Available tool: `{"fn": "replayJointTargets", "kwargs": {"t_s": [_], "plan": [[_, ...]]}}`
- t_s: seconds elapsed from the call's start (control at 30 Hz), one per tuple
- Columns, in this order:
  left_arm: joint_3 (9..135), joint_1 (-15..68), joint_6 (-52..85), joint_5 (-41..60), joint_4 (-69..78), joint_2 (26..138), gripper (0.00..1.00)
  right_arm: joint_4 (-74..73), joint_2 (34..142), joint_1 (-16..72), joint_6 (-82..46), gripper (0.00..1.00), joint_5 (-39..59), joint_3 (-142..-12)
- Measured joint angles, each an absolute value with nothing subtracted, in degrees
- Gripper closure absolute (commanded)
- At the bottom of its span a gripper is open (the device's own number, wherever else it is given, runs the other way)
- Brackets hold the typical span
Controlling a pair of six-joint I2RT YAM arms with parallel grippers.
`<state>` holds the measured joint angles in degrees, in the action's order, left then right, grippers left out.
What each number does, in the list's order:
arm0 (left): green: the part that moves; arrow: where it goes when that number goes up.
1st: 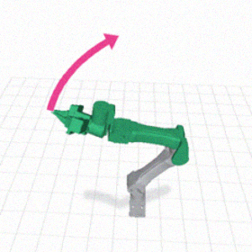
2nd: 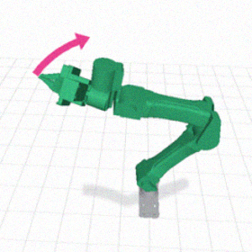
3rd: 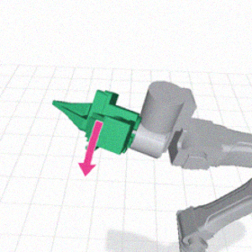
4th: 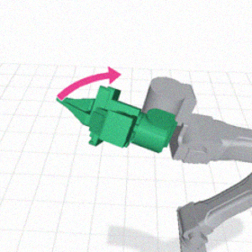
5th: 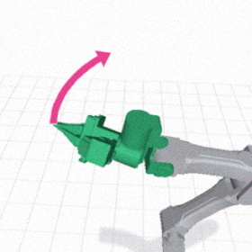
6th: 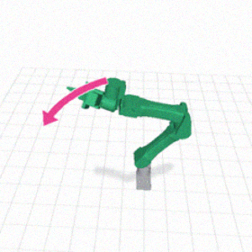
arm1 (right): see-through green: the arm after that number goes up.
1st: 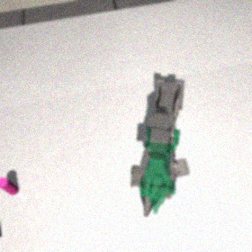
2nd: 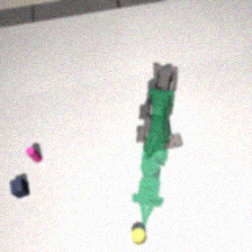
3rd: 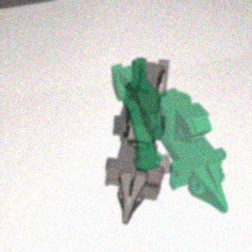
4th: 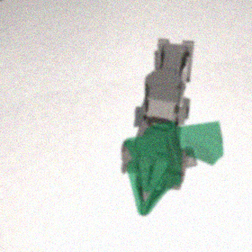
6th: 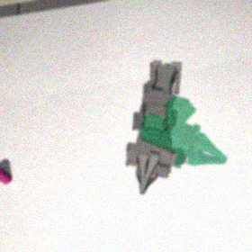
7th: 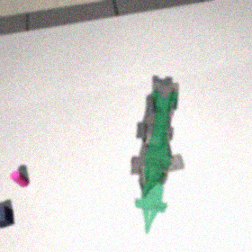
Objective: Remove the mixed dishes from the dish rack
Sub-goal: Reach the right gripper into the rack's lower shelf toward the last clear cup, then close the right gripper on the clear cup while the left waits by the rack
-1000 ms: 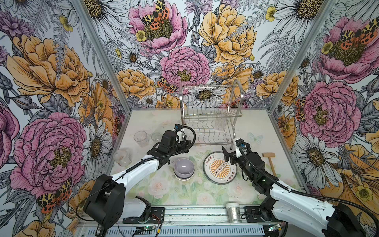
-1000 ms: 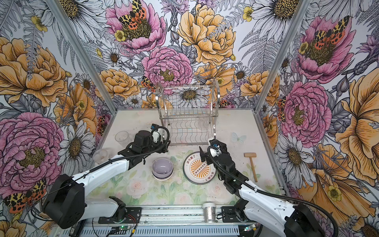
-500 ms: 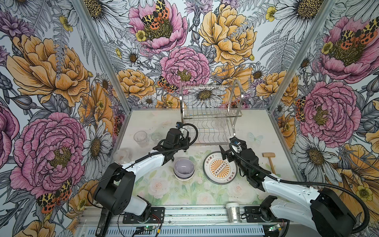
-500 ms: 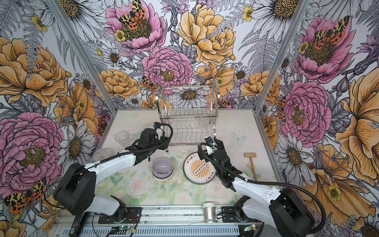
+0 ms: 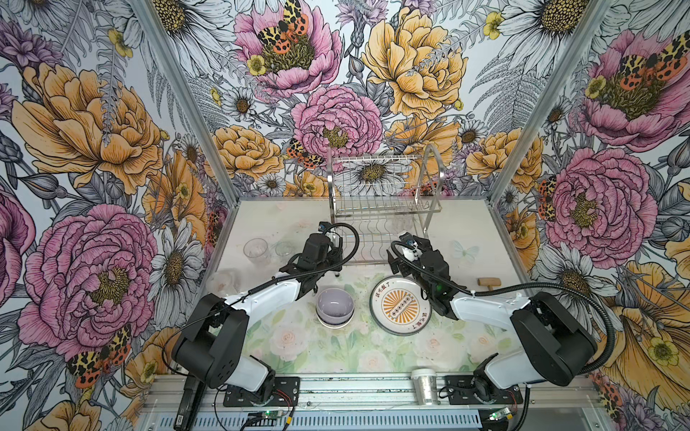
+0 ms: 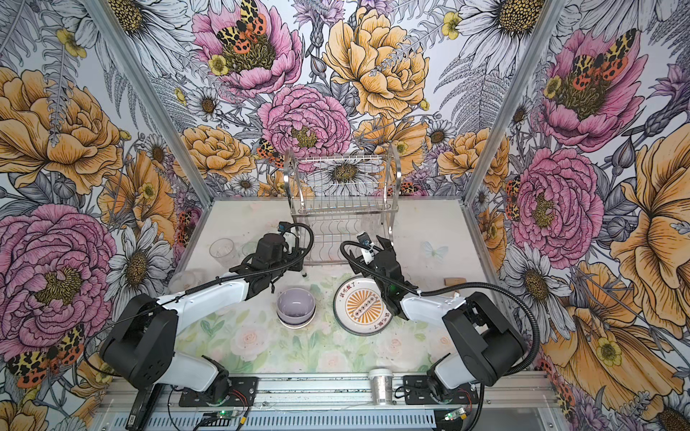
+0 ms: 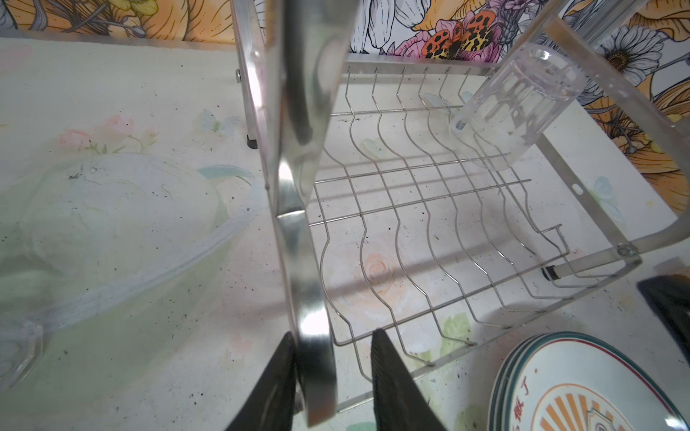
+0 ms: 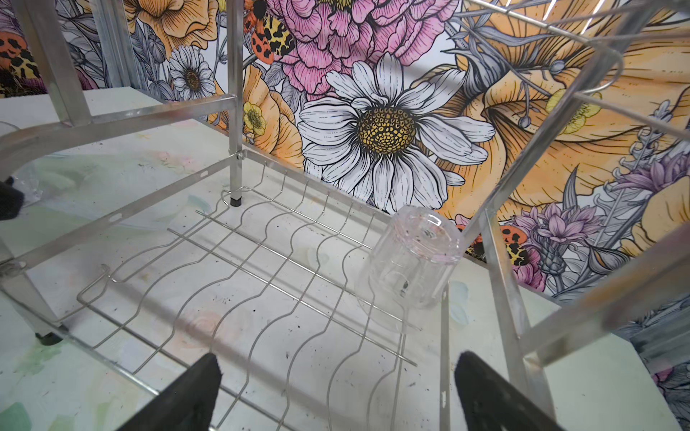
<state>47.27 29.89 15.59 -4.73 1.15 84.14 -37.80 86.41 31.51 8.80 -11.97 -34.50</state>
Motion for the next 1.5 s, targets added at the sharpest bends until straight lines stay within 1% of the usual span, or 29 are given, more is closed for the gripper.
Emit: {"fn": "replayJointTargets", "kwargs": {"t_s": [0.3, 0.57, 0.83, 1.5], "plan": [[47.3, 30.0, 16.6, -4.5, 0.1, 84.1, 0.67, -39.9, 95.0, 30.6, 13.6, 0.0, -13.3, -39.9], [47.3, 30.2, 17.1, -4.5, -0.3, 84.1, 0.67, -40.2, 100.1, 29.0, 19.6, 0.0, -14.1, -45.7], [47.3, 30.3, 17.1, -4.4, -1.1, 84.1, 0.67, -40.9, 103.9, 26.7, 25.0, 0.0, -14.1, -48.1], [47.3, 30.6, 17.0, -4.1, -2.8, 84.1, 0.68, -39.0, 113.2, 23.3, 29.7, 0.0, -10.7, -60.1]]}}
